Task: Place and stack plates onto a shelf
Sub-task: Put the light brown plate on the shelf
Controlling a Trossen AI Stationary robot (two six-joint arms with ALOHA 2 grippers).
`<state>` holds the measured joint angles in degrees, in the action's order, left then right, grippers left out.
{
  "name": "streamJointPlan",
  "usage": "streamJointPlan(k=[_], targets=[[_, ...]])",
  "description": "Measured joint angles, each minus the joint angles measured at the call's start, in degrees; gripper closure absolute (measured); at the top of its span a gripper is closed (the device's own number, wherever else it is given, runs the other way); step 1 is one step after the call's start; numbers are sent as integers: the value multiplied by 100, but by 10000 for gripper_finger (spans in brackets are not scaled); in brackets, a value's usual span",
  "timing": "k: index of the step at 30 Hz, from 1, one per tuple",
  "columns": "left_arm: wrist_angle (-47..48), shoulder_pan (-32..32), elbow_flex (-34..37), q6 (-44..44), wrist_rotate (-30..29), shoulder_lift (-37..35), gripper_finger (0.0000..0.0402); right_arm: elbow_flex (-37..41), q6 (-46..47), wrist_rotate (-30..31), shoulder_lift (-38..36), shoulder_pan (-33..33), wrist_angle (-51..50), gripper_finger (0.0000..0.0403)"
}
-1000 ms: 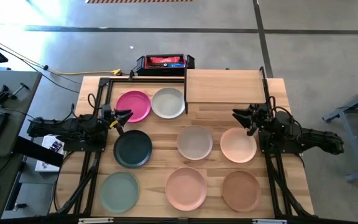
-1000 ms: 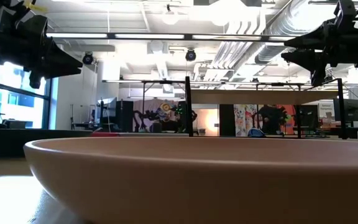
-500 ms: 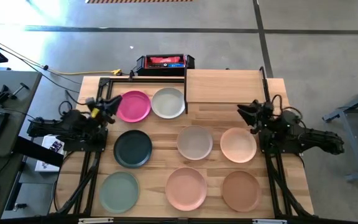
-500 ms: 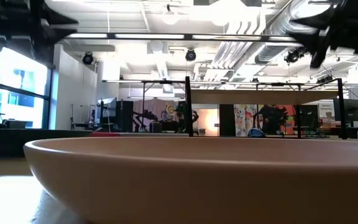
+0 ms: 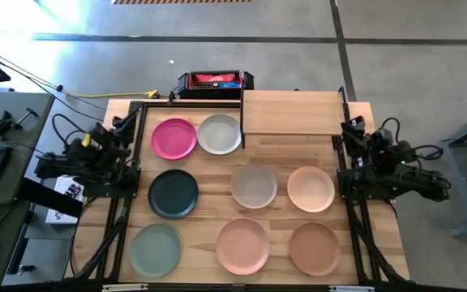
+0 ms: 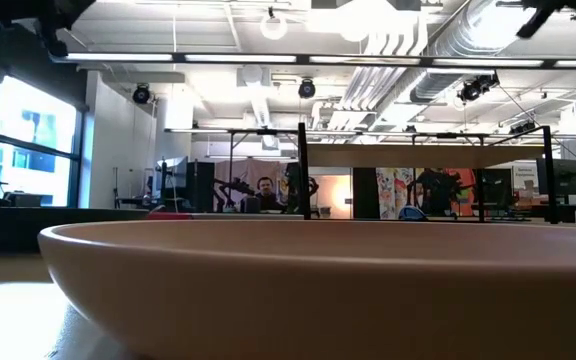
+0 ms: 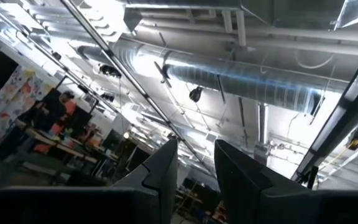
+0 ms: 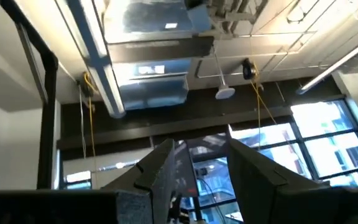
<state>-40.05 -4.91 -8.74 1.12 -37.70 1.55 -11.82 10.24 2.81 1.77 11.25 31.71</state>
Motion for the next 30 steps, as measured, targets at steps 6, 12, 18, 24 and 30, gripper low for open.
streamJointPlan(k=[6, 12, 18, 24, 30], targets=[[397, 0, -772, -283, -2, 501, 307, -1305, -315, -32, 600, 0, -1775, 269], [1410, 0, -1658, -103, 0, 1177, 307, -2685, 203, -6, 1647, 0, -3836, 269], [2002, 1, -2080, 339, 32, 1774, 307, -3698, 1445, -38, 2690, -2, -5751, 269], [2347, 0, -2086, 831, 261, 2149, 307, -4399, 2289, -587, 3628, -2, -7378, 269], [2709, 0, -2086, 1361, 267, 2453, 307, -4552, 3043, -1119, 4383, -4, -8121, 269]])
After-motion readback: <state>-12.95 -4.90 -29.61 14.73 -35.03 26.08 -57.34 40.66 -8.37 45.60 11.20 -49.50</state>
